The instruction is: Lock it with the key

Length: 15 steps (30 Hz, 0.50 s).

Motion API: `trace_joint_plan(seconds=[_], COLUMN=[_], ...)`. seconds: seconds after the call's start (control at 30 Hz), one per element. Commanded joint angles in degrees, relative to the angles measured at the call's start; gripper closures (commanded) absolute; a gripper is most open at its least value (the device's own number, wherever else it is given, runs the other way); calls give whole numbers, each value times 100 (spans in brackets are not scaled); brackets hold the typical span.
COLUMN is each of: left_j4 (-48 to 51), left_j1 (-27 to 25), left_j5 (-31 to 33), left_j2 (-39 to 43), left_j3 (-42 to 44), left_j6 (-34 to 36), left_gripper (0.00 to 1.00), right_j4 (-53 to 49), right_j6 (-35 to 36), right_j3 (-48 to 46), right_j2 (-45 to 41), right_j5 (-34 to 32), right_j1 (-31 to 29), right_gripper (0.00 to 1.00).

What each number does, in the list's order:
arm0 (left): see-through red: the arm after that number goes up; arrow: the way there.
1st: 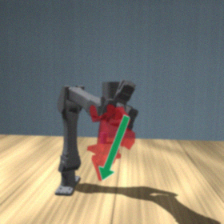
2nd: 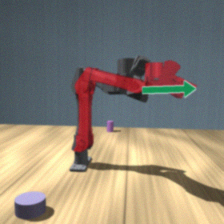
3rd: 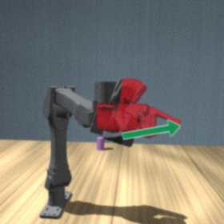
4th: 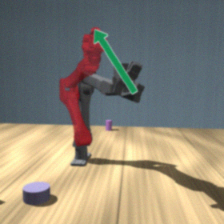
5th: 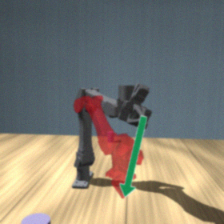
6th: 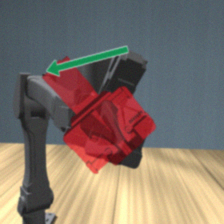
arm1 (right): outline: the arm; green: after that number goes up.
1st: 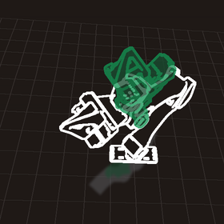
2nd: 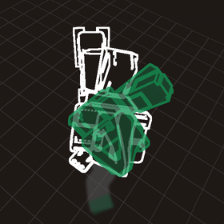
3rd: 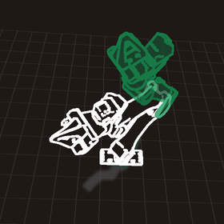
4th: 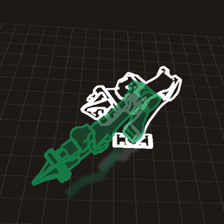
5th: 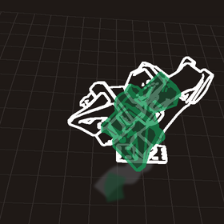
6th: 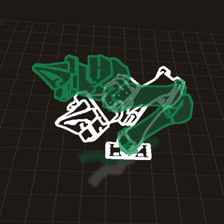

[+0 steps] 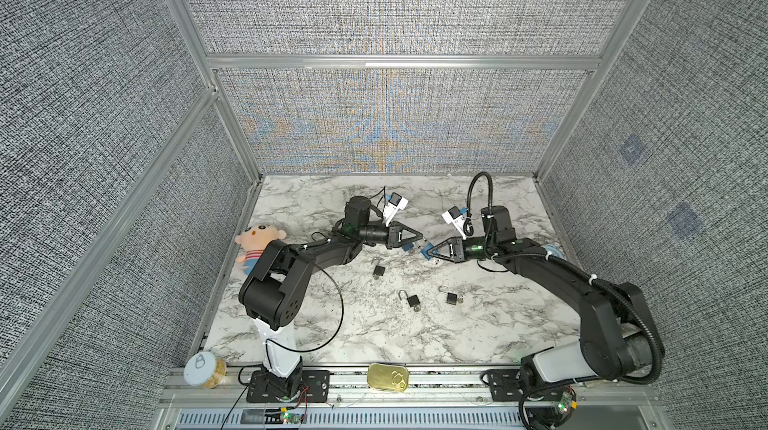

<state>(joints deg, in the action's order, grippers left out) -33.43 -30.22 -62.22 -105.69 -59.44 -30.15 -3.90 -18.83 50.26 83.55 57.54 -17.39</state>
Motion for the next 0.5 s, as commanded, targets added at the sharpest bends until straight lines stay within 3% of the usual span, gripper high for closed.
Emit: trace_joint_plan(seconds=[0.0, 0.47], left_j4=[144, -19], left_j1=[-11, -54], left_j5=[273, 319], left_j2=[-48, -5], left_j3=[20, 204], left_j6=[203, 133], left_gripper=[100, 100], right_j4=[563, 1409], right_j6=[-160, -807], right_j3=[-1, -150], right_j2=[-70, -16], right_j5=[837, 891], right_j1=[-26, -29], right_gripper=[100, 100])
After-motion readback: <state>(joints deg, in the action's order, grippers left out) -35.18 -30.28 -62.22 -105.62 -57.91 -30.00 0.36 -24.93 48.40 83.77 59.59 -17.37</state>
